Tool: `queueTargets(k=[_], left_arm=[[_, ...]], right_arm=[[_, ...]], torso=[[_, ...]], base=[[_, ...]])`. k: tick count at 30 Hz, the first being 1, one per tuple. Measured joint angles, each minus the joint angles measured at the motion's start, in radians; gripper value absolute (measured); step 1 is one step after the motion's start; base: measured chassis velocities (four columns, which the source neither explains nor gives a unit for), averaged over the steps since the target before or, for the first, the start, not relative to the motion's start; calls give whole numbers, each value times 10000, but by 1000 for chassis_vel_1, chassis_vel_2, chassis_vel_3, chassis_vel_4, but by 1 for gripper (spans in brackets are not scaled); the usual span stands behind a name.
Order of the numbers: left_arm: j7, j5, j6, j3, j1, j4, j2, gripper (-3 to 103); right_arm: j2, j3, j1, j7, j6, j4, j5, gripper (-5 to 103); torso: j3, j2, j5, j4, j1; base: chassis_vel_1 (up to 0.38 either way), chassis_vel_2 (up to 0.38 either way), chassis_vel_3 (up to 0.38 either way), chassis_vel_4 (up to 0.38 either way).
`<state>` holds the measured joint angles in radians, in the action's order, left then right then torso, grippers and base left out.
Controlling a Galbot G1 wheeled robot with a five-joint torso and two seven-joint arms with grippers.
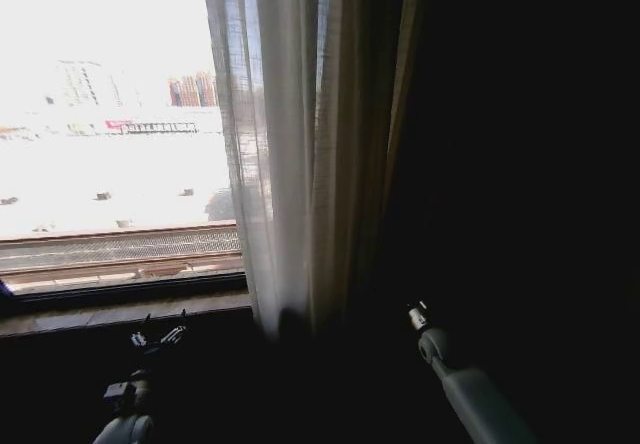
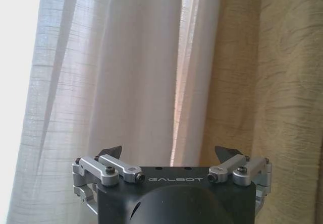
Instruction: Open the curtains by pulling them apart, changing their state from closed to fully open.
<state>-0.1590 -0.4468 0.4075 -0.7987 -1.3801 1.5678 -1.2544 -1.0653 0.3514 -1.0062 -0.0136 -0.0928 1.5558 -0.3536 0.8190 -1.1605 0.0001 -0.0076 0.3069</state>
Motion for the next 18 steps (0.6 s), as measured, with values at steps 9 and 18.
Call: queueTargets(k=[9, 18], left_arm=[[1, 0, 0, 0, 0, 0, 0, 100], [4, 0, 0, 0, 1, 0, 0, 100]], right_arm=[[-5, -10, -177, -13, 23, 303, 87, 100], [51, 60, -319, -53, -6, 408, 86, 100]], torso=[[0, -1, -3, 2, 0], [1, 0, -5, -1, 2]], base=[[232, 227, -237, -214], [308, 334, -327, -322]])
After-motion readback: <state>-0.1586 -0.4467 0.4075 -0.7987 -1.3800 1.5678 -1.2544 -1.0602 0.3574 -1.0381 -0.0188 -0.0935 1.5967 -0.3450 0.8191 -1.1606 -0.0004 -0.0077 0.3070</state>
